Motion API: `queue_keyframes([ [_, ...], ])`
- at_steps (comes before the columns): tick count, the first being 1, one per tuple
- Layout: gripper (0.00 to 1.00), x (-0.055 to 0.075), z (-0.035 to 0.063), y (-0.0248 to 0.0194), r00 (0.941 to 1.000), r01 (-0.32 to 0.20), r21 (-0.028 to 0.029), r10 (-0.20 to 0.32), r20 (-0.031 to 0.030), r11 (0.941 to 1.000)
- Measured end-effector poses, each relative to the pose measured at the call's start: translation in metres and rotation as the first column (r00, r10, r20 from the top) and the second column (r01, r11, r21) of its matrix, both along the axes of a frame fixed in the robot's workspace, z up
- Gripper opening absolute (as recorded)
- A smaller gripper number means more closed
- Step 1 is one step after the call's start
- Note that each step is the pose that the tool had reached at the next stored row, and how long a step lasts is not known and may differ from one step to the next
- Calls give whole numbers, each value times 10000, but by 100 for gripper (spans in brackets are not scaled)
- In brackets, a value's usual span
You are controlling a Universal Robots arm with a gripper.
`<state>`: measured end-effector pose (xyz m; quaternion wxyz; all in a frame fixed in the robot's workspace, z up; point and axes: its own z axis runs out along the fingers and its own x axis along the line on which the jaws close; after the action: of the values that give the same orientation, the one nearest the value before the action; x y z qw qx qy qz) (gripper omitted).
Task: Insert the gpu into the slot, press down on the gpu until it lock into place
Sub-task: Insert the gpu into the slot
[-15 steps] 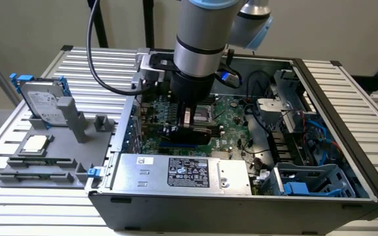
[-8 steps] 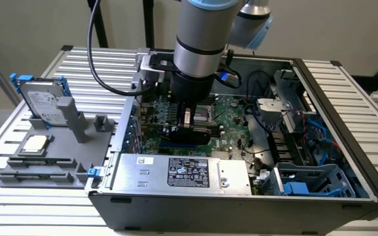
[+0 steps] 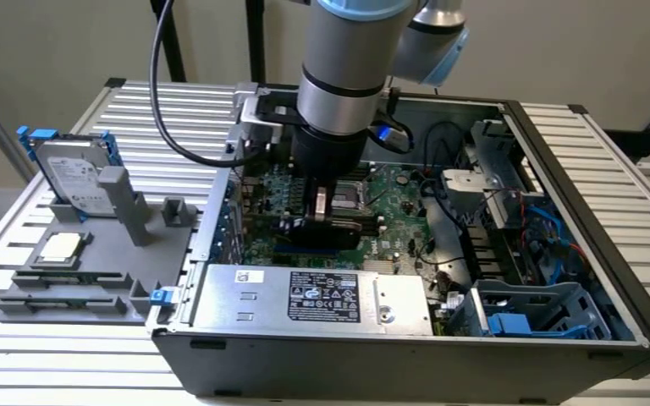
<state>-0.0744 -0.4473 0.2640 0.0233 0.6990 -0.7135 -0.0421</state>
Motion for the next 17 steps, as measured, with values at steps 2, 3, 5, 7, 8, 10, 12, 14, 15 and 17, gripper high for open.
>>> queue_keyframes([
  [2,26,-5,-9,0,10000,0,-1,0,0,10000],
  [3,26,-6,-11,0,10000,-1,-3,1,-1,10000],
  [5,26,-7,-17,1,10000,-2,-3,2,-3,10000],
  [7,26,-8,-21,1,10000,-1,-3,1,-8,10000],
  [8,26,-8,-23,2,10000,-1,-2,1,-9,10000],
  [10,26,-9,-27,3,10000,-1,-1,1,-11,10000],
  [12,26,-9,-31,3,10000,-1,-1,1,-11,10000],
  [14,26,-9,-34,3,10000,-1,-1,1,-13,10000],
  [15,26,-10,-34,4,10000,-1,-1,1,-14,10000],
  [17,26,-10,-37,6,10000,-1,1,1,-15,10000],
])
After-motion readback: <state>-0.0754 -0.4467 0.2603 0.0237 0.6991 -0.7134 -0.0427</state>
